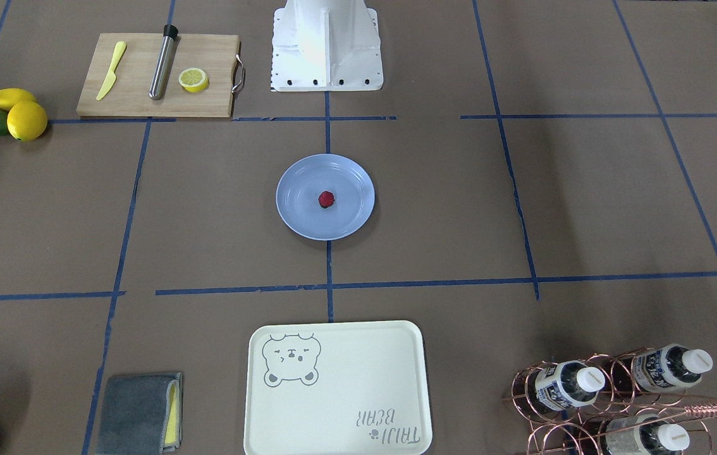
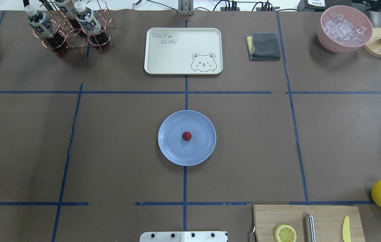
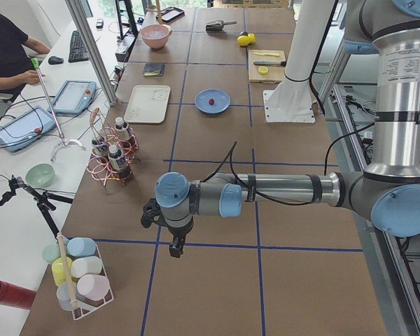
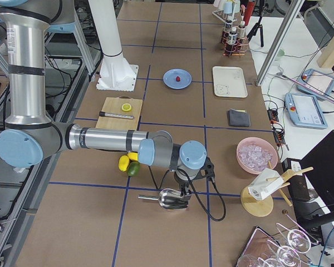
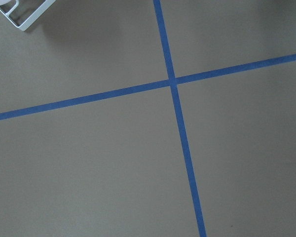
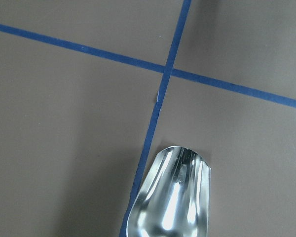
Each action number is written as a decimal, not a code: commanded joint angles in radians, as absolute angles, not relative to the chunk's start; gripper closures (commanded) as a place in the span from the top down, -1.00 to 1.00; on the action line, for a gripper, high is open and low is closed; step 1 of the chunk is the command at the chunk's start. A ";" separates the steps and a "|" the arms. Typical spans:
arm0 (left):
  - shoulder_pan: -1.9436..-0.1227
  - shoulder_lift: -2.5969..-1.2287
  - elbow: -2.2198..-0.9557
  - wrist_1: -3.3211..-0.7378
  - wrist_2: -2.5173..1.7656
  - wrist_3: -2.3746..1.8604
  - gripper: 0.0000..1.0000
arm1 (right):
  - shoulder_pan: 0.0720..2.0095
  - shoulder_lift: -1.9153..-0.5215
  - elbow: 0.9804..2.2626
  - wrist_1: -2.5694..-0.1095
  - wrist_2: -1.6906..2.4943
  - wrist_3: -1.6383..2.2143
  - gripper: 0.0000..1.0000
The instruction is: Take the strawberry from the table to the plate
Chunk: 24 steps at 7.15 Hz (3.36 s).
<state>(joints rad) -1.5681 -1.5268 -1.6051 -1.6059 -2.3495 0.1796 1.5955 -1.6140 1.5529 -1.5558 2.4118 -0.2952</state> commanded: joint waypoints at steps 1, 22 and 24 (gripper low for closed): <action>-1.566 -1.526 -1.611 -1.606 -2.349 0.178 1.00 | 1.597 -1.618 1.540 -1.394 2.410 -0.127 1.00; -1.566 -1.529 -1.600 -1.611 -2.341 -0.006 1.00 | 1.612 -1.603 1.552 -1.448 2.434 0.060 1.00; -1.566 -1.531 -1.600 -1.611 -2.342 -0.032 1.00 | 1.614 -1.601 1.557 -1.448 2.434 0.061 1.00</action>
